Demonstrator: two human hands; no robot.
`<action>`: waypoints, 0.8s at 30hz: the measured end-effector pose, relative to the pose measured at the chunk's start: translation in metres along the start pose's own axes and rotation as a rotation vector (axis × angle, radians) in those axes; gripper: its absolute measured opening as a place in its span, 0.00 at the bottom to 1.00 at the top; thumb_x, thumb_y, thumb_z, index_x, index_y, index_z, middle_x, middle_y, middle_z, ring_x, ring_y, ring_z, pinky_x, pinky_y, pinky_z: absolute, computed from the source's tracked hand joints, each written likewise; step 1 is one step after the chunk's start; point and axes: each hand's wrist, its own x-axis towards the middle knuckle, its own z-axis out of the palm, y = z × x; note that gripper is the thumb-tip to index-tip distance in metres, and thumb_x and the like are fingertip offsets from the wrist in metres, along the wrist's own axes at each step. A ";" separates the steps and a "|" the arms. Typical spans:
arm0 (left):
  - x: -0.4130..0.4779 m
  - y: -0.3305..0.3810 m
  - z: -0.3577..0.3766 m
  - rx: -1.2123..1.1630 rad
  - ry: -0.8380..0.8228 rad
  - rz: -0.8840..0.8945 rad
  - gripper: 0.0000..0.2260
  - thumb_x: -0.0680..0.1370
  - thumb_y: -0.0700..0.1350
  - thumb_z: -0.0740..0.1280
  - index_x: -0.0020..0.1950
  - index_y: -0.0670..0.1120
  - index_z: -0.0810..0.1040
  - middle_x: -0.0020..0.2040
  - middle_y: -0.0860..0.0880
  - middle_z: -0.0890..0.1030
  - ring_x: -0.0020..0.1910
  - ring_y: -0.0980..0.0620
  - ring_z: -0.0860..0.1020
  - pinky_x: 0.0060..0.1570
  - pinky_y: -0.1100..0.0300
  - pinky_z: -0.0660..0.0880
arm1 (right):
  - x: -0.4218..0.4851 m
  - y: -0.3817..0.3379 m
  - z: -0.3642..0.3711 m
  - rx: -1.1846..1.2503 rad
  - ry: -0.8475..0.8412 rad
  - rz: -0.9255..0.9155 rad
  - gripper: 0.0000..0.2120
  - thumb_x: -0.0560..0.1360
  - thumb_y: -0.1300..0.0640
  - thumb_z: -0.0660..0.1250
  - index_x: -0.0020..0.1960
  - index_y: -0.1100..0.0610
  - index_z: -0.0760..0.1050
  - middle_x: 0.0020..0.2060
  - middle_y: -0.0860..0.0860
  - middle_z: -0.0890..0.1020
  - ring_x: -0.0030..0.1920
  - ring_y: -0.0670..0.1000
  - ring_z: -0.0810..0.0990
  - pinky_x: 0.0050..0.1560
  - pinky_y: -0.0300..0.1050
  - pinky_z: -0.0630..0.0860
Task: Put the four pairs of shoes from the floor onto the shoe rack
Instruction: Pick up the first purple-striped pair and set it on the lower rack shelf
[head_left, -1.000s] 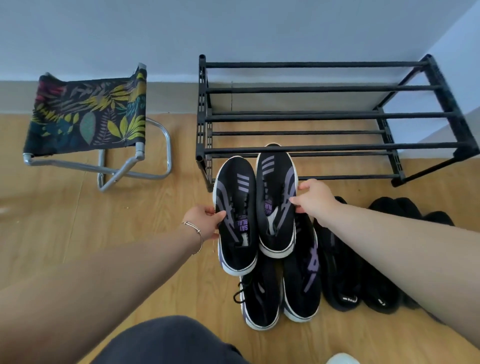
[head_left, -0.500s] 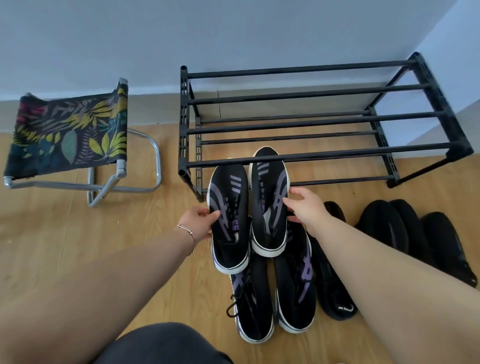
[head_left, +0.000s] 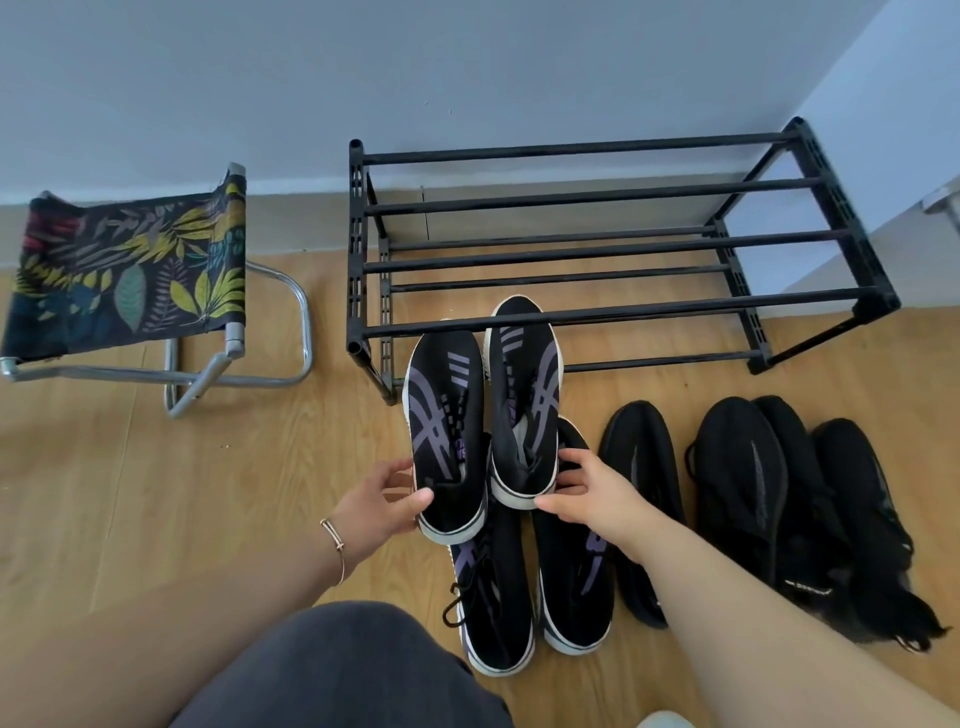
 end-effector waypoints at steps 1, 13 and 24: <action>-0.002 -0.004 0.001 0.039 -0.005 0.014 0.38 0.71 0.52 0.77 0.77 0.48 0.66 0.63 0.48 0.78 0.58 0.49 0.82 0.53 0.52 0.84 | 0.001 0.003 0.004 -0.010 0.016 -0.022 0.40 0.69 0.55 0.79 0.76 0.52 0.63 0.59 0.49 0.81 0.56 0.48 0.82 0.60 0.49 0.80; -0.008 -0.022 0.034 0.097 0.181 0.039 0.40 0.69 0.55 0.79 0.77 0.57 0.65 0.56 0.53 0.81 0.51 0.53 0.84 0.50 0.54 0.84 | 0.004 0.006 0.036 0.216 0.349 -0.171 0.19 0.73 0.56 0.76 0.60 0.47 0.72 0.49 0.50 0.83 0.48 0.49 0.84 0.44 0.39 0.80; 0.015 0.021 0.034 -0.109 0.338 0.077 0.34 0.72 0.52 0.78 0.75 0.52 0.69 0.56 0.57 0.80 0.54 0.55 0.82 0.56 0.53 0.81 | 0.033 -0.037 0.015 0.260 0.338 -0.218 0.23 0.76 0.56 0.73 0.70 0.53 0.74 0.51 0.50 0.84 0.50 0.53 0.84 0.49 0.43 0.80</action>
